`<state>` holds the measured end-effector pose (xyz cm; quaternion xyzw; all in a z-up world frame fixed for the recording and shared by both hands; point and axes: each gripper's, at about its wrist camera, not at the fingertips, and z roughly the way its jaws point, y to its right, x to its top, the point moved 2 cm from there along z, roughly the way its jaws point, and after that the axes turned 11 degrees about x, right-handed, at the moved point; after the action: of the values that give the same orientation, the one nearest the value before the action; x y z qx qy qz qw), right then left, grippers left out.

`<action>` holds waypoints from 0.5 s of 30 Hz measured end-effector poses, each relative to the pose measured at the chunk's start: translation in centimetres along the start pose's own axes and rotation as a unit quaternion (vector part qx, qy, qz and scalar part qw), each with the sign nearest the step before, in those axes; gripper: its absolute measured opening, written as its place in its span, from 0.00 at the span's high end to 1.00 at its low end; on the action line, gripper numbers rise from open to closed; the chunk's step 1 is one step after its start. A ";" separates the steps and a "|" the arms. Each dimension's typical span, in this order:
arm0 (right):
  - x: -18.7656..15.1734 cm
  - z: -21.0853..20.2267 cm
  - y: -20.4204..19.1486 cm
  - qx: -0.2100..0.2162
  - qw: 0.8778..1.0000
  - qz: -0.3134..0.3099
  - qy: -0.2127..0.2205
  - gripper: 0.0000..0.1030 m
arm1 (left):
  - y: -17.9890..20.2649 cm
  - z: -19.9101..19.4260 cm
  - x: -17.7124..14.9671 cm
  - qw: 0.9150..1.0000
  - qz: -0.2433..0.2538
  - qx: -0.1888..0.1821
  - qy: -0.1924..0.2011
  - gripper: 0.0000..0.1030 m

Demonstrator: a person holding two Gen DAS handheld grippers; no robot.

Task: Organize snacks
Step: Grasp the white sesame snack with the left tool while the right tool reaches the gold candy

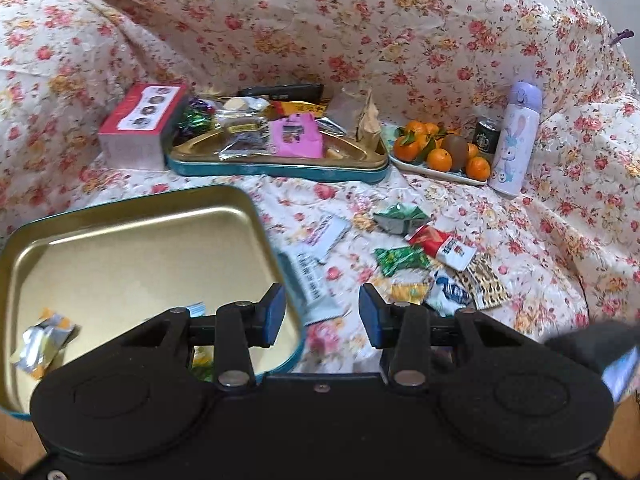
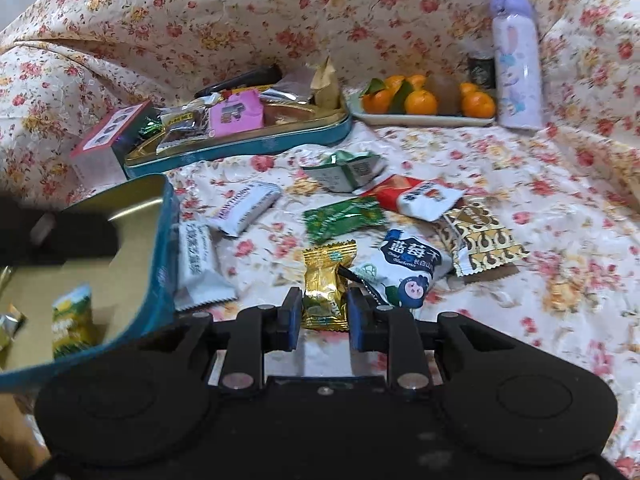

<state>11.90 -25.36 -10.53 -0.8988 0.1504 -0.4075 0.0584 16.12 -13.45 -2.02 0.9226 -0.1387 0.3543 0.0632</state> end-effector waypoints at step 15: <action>-1.7 -0.7 0.3 -0.001 0.999 -0.026 0.048 0.76 | 3.2 4.8 0.7 0.998 0.008 0.062 -0.024 0.51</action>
<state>10.21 -25.05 -11.36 -0.8818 0.1299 -0.4516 0.0398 18.72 -17.71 -5.04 0.9318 -0.1251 0.3407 -0.0005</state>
